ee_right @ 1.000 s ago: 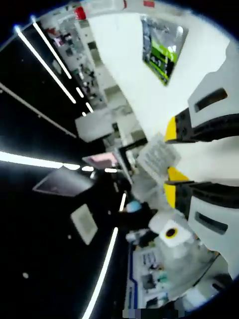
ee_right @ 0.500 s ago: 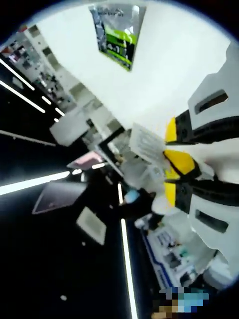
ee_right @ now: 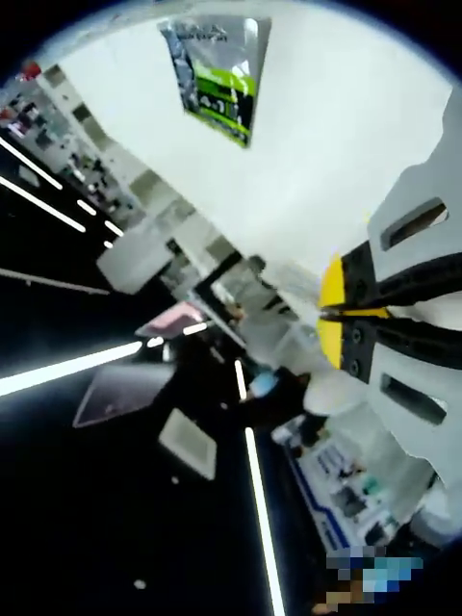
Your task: Arrange the skincare products in the storage area until every visible bottle or jar stands upright without overlapping.
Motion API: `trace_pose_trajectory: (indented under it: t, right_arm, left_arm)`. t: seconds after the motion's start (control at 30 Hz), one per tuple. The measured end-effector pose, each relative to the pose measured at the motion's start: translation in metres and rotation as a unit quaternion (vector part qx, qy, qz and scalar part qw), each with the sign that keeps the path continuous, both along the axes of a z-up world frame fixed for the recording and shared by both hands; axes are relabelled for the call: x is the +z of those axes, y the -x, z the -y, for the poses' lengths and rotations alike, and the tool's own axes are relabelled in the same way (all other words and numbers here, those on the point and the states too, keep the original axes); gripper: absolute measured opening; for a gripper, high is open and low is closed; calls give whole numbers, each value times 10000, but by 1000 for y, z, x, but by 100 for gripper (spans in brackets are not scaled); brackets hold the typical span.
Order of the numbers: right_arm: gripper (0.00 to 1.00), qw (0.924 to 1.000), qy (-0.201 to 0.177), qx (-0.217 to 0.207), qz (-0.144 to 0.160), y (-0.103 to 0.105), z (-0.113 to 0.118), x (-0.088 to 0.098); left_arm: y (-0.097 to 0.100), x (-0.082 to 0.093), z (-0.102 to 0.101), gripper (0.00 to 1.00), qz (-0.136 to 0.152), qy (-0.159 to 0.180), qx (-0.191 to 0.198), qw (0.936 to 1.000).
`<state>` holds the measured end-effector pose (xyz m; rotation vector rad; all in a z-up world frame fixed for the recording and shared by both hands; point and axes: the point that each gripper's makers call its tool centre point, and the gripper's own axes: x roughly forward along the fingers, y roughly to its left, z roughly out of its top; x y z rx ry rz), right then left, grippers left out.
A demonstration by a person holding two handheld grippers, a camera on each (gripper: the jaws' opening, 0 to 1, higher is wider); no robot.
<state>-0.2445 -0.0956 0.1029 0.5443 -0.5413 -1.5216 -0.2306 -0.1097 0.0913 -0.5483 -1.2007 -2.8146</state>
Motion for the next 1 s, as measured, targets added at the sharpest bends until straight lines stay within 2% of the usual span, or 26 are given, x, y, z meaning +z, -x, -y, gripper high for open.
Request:
trace_pose_trajectory:
  t: [0.1, 0.2, 0.27, 0.33, 0.37, 0.4, 0.43, 0.5, 0.53, 0.6, 0.63, 0.67, 0.77, 0.8, 0.87, 0.93, 0.97, 1.0]
  right_arm:
    - [0, 9999, 1, 17, 162, 2, 1, -1]
    - [0, 9999, -66, -67, 60, 5, 0, -2]
    - [0, 9999, 24, -129, -16, 7, -2, 3]
    - [0, 9995, 163, -246, -92, 12, -5, 10]
    - [0, 9994, 190, -287, -91, 13, -7, 11]
    - [0, 9992, 217, -313, -90, 15, -8, 13]
    - [0, 9990, 261, -341, -77, 17, -10, 14]
    - [0, 9985, 452, -312, -35, 17, -10, 18]
    - [0, 9983, 510, -270, -25, 16, -10, 20]
    - [0, 9972, 735, -115, -54, 11, -9, 25]
    - [0, 9970, 774, -61, -59, 9, -8, 27]
    - [0, 9968, 793, -7, -70, 7, -8, 27]
    - [0, 9947, 985, 285, -116, -5, -7, 33]
    - [0, 9940, 1019, 385, -110, -9, -7, 34]
    - [0, 9925, 1053, 606, -158, -18, -6, 37]
    - [0, 9910, 1051, 806, -201, -27, -7, 40]
    - [0, 9897, 1068, 928, -211, -32, -7, 41]
    - [0, 9887, 1078, 1021, -204, -35, -8, 42]
  left_arm:
    - [0, 1, 0, 1, -25, 15, -9, 10000]
    - [0, 2, -1, 2, -22, -2, -114, 9999]
    - [-1, 5, -4, 3, -70, -91, -323, 9994]
    - [0, 5, -2, 3, 30, -394, -459, 9982]
    - [-1, 8, -1, 3, 80, -672, -592, 9960]
    - [-4, 12, 2, 3, 137, -1094, -828, 9904]
    - [-5, 15, 3, 5, 155, -1326, -956, 9864]
    - [-8, 23, 10, 10, 324, -2224, -1449, 9636]
    - [-8, 24, 13, 13, 488, -2660, -1646, 9486]
    - [-4, 22, 20, 21, 909, -3417, -2014, 9135]
    - [-3, 22, 22, 24, 1016, -3600, -2122, 9028]
    - [-2, 22, 25, 27, 1191, -3958, -2358, 8795]
    - [-4, 29, 27, 37, 1372, -4636, -2974, 8233]
    - [-6, 31, 26, 36, 1376, -4736, -3129, 8117]
    - [-10, 34, 26, 35, 1442, -4970, -3455, 7828]
    - [-18, 39, 25, 34, 1551, -5219, -3922, 7414]
    - [-24, 44, 24, 33, 1609, -5359, -4213, 7138]
    - [-29, 48, 24, 32, 1679, -5514, -4501, 6820]
